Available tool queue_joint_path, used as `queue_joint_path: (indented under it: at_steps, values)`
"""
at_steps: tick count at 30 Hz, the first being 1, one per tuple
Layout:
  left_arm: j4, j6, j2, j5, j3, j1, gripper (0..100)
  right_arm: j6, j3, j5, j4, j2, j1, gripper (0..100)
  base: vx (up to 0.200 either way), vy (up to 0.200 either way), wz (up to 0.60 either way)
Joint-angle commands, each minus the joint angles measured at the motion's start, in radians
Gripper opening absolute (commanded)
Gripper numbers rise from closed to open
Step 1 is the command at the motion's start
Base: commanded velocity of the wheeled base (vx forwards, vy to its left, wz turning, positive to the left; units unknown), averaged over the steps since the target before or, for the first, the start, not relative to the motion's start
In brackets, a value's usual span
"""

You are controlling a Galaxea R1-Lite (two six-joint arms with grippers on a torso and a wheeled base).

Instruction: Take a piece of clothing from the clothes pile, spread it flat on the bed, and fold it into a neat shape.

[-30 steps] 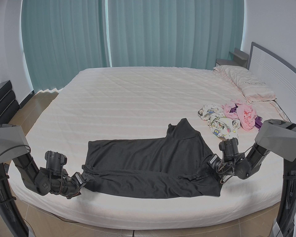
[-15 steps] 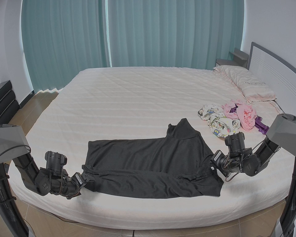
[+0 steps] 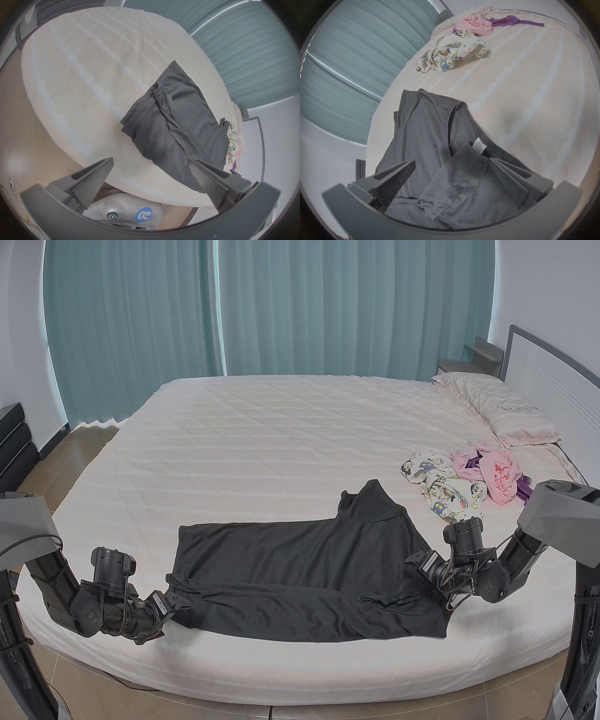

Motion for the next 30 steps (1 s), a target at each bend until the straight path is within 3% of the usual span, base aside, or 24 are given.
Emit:
queue_joint_path:
  at_steps: [1,15,16,30]
  values:
    - [0.0,0.0,0.002,0.0,0.0,0.0,100,-0.001,-0.023,-0.001,-0.002,0.051,0.001,100,0.0,0.0,0.0]
    - [-0.002,0.002,0.006,0.0,0.0,-0.001,100,-0.001,-0.036,-0.007,-0.003,0.08,0.001,100,0.0,0.0,0.0]
    - [0.0,0.002,0.006,0.0,0.0,-0.001,100,-0.001,-0.036,-0.011,-0.003,0.08,0.001,0,0.0,0.0,0.0]
    - [0.0,0.002,0.006,0.0,0.0,-0.001,100,0.0,-0.003,-0.012,0.001,0.014,-0.001,0,0.0,0.0,0.0]
